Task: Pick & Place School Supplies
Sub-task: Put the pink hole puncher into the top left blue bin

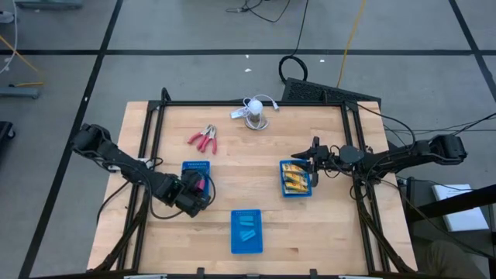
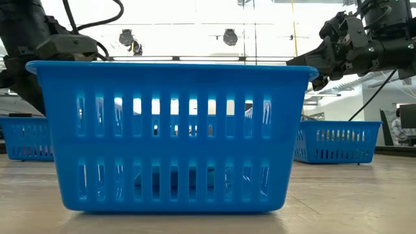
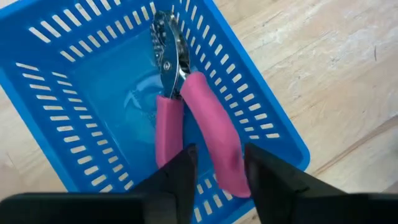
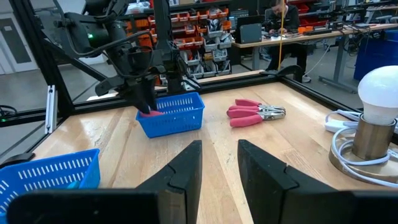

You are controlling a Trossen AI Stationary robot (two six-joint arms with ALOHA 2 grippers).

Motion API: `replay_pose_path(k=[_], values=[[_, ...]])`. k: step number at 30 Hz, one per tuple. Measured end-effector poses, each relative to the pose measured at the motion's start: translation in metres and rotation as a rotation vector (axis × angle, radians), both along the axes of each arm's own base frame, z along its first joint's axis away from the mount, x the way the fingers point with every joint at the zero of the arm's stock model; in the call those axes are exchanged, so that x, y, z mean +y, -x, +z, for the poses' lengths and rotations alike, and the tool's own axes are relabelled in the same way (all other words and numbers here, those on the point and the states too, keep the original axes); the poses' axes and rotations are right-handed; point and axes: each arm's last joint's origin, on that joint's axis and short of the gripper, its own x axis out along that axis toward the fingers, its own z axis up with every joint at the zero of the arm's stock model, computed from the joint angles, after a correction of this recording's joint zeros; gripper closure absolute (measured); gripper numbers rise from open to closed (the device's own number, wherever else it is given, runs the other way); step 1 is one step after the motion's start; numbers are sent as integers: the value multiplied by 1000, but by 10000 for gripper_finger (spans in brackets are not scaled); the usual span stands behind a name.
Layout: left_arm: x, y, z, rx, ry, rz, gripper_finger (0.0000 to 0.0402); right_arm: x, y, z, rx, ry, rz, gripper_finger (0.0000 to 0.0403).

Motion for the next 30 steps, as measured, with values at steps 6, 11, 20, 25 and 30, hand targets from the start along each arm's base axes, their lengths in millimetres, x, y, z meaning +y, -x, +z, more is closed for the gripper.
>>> replay_pose_path(k=[6,11,20,25,30], values=[[5,-1,2,5,21,7,214,0,0,0,0,0,0,310],[12,1,16,-51,33,-10,187,0,0,0,0,0,0,310],[39,5,42,-167,-80,-30,187,0,0,0,0,0,0,310],[62,4,49,-195,-167,38,190,0,0,0,-1,-7,0,310],[89,-1,48,-137,-241,58,190,0,0,0,-1,-7,0,310]])
